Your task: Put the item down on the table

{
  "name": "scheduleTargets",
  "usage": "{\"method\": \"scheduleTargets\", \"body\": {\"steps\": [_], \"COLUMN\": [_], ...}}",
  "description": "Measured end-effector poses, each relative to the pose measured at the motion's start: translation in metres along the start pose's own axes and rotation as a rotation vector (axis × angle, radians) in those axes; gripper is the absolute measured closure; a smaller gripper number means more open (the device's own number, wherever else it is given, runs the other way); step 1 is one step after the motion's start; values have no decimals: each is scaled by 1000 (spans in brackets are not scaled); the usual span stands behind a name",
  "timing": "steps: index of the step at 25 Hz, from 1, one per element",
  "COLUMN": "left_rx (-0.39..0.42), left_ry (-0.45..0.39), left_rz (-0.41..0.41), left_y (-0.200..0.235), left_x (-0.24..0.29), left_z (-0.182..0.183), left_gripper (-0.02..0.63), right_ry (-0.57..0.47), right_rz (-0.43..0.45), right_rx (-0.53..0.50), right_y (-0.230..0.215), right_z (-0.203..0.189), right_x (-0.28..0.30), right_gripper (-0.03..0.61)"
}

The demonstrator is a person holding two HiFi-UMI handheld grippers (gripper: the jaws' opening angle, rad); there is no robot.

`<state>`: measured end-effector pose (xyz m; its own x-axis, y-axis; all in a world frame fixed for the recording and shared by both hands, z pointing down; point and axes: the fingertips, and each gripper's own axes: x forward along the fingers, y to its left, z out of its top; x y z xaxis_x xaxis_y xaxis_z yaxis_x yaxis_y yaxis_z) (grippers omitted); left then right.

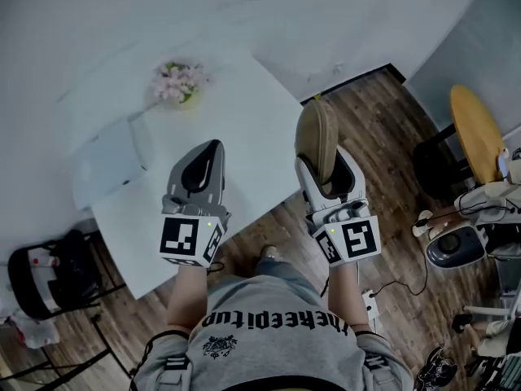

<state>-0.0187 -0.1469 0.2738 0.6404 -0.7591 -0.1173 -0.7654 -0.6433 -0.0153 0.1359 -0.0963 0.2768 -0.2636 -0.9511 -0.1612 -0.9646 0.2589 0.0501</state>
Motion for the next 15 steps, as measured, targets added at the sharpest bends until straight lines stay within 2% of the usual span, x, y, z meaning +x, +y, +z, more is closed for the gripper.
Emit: {"method": "scheduleTargets", "body": {"steps": [12,15], "left_rx": [4,1], "left_ry": [-13,9], "left_rz": [102,117], "left_y": [-15,-19], "left_x": [26,27], "left_z": [2,-3], "left_gripper": [595,595], "right_ry": [2,23], "right_rz": [115,131], "right_rx": [28,43], "right_y": [-37,-42], "right_z": [-10,-20], "right_x": [21,26], "right_gripper": [331,333]}}
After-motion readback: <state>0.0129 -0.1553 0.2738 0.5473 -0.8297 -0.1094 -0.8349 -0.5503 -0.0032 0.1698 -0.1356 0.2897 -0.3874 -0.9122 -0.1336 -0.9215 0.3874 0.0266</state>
